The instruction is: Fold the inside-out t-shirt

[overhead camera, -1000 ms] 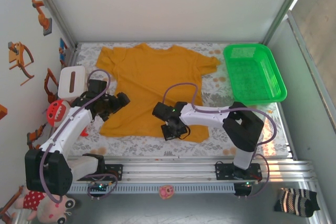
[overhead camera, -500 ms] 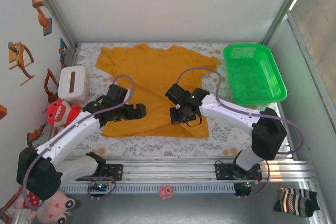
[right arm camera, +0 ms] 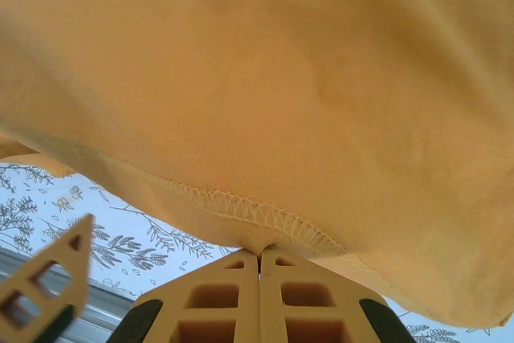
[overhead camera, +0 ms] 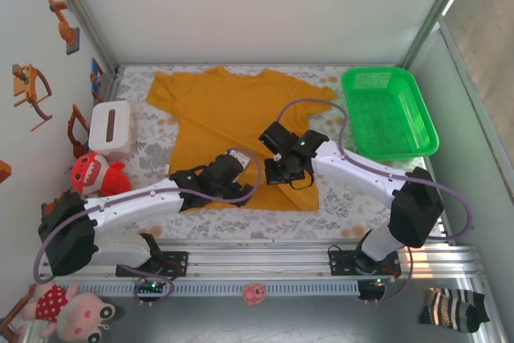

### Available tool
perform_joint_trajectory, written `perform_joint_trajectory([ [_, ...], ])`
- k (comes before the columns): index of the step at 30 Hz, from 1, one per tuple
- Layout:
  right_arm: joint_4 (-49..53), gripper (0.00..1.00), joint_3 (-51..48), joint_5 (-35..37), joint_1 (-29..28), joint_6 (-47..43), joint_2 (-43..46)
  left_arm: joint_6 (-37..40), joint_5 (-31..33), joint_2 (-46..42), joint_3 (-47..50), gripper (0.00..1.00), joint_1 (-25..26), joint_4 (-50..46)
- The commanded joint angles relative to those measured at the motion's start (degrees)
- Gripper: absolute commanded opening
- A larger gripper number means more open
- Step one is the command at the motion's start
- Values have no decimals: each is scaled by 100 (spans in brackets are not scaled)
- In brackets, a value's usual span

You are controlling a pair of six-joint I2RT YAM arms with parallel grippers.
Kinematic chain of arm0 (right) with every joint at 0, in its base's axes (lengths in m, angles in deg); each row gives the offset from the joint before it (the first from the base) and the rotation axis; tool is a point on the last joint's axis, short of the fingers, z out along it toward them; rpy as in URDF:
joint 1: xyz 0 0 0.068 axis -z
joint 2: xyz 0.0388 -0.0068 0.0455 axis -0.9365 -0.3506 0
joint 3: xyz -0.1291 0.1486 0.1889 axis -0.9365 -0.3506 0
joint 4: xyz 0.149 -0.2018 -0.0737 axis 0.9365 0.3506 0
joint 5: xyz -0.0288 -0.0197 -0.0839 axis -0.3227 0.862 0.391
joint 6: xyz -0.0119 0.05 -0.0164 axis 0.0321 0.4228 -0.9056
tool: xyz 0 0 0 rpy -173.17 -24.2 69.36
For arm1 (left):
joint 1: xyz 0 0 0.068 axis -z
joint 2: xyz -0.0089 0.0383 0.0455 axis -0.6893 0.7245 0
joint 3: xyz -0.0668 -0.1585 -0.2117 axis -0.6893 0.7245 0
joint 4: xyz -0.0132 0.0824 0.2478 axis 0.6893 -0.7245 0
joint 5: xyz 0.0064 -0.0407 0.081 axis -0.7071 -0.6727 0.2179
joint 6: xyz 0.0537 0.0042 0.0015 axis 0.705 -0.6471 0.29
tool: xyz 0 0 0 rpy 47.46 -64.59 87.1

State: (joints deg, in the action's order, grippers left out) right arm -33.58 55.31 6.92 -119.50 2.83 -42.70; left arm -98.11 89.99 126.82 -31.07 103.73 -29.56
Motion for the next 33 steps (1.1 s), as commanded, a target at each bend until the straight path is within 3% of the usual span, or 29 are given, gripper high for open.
perform_joint_trajectory([
  [1,132,0,182,27,36,-53,173,429,615,231,75,95,319,509],
  [5,119,0,148,9,53,-45,203,518,1183,721,46,95,625,796],
  [11,99,0,86,-3,46,-33,263,379,2157,1412,-121,95,609,1039],
  [14,81,0,48,-7,54,-20,279,395,2229,1553,-205,87,474,1110],
  [15,65,0,28,-16,54,-17,288,417,2142,1566,-230,81,408,1123],
  [17,6,0,-14,-54,80,-4,293,518,1885,1533,-268,53,273,1178],
  [19,-72,0,-62,-111,98,26,301,606,1586,1414,-335,20,150,1115],
  [20,-109,0,-87,-121,121,41,329,637,1442,1326,-407,7,92,1026],
  [21,-155,0,-123,-102,148,64,369,658,1271,1218,-499,0,30,875],
  [24,-430,2,-375,-44,236,175,657,718,629,845,-897,0,-122,272],
  [28,-1273,31,-946,-193,264,282,1250,803,90,566,-1535,0,-189,-502],
  [31,-2243,31,-1468,-512,148,252,1649,851,-17,475,-1893,0,-238,-844],
  [33,-2741,19,-1698,-507,-77,114,1781,879,-79,440,-2080,0,-281,-998],
])
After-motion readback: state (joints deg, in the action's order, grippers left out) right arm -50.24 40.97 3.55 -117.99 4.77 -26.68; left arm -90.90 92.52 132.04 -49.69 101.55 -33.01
